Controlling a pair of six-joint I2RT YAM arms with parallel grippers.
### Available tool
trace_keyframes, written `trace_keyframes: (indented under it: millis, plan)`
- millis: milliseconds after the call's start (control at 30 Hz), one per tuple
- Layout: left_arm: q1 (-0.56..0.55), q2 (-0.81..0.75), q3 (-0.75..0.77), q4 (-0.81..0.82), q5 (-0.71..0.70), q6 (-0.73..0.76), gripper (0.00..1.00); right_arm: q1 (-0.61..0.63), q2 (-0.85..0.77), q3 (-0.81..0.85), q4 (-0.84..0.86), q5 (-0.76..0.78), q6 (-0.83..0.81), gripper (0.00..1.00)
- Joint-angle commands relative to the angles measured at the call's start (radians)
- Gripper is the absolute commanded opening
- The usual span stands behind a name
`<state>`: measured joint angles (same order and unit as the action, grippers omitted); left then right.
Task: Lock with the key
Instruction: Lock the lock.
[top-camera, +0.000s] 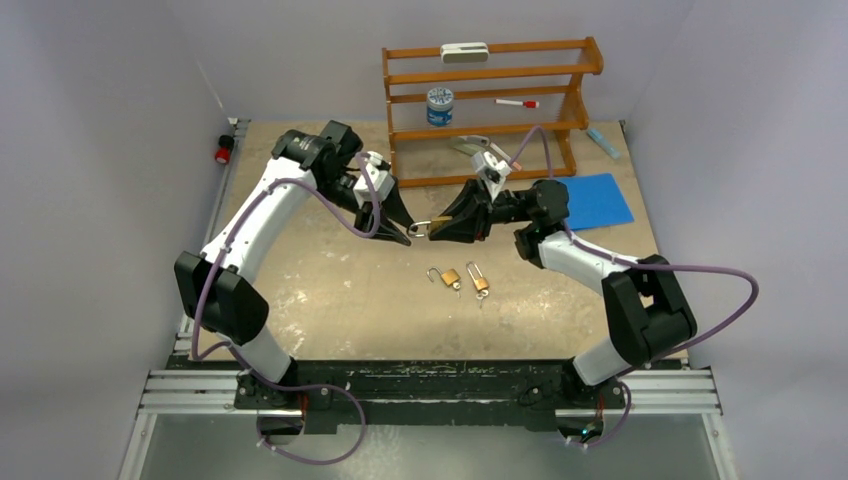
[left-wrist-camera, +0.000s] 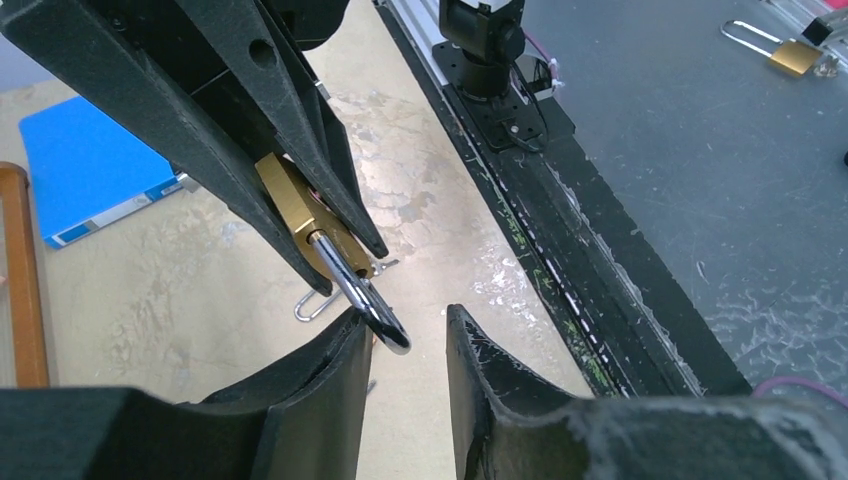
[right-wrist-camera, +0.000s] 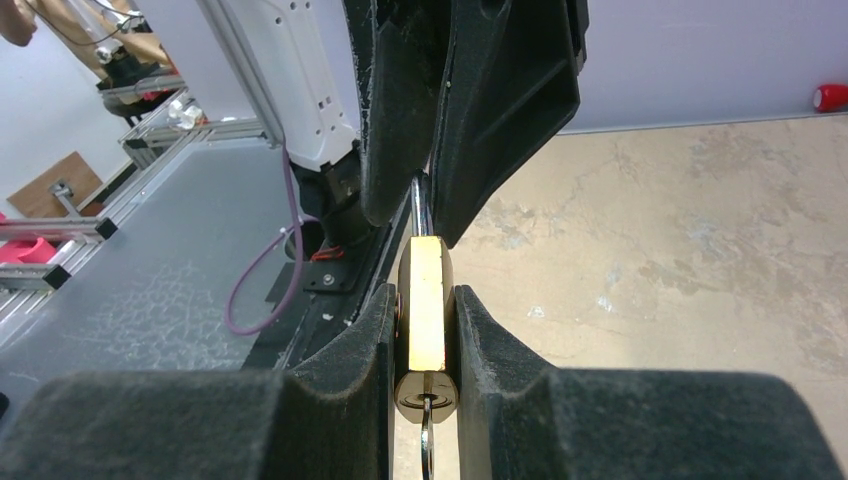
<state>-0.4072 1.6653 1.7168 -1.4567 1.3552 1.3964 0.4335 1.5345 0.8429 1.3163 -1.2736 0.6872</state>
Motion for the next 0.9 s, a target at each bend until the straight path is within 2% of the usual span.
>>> trace_keyframes:
  millis: [0,100,167,533,867]
  plan:
    - [-0.004,-0.016,0.043,-0.014,0.039,-0.004,0.28,0.008,-0.016,0.042,0.041,0.029,-0.023,0.0]
    - [-0.006,-0.013,0.043,-0.014,0.039,-0.004,0.15,0.009,-0.018,0.042,0.037,0.029,-0.028,0.0]
    - [-0.01,-0.014,0.038,-0.014,0.039,-0.001,0.0,0.009,-0.017,0.044,0.037,0.03,-0.028,0.0]
    - [-0.041,-0.045,0.001,0.005,0.039,0.002,0.0,0.009,-0.012,0.044,0.06,0.055,-0.049,0.0]
    - [-0.056,-0.068,-0.021,0.06,0.039,-0.059,0.0,0.01,-0.01,0.047,0.085,0.138,-0.152,0.0]
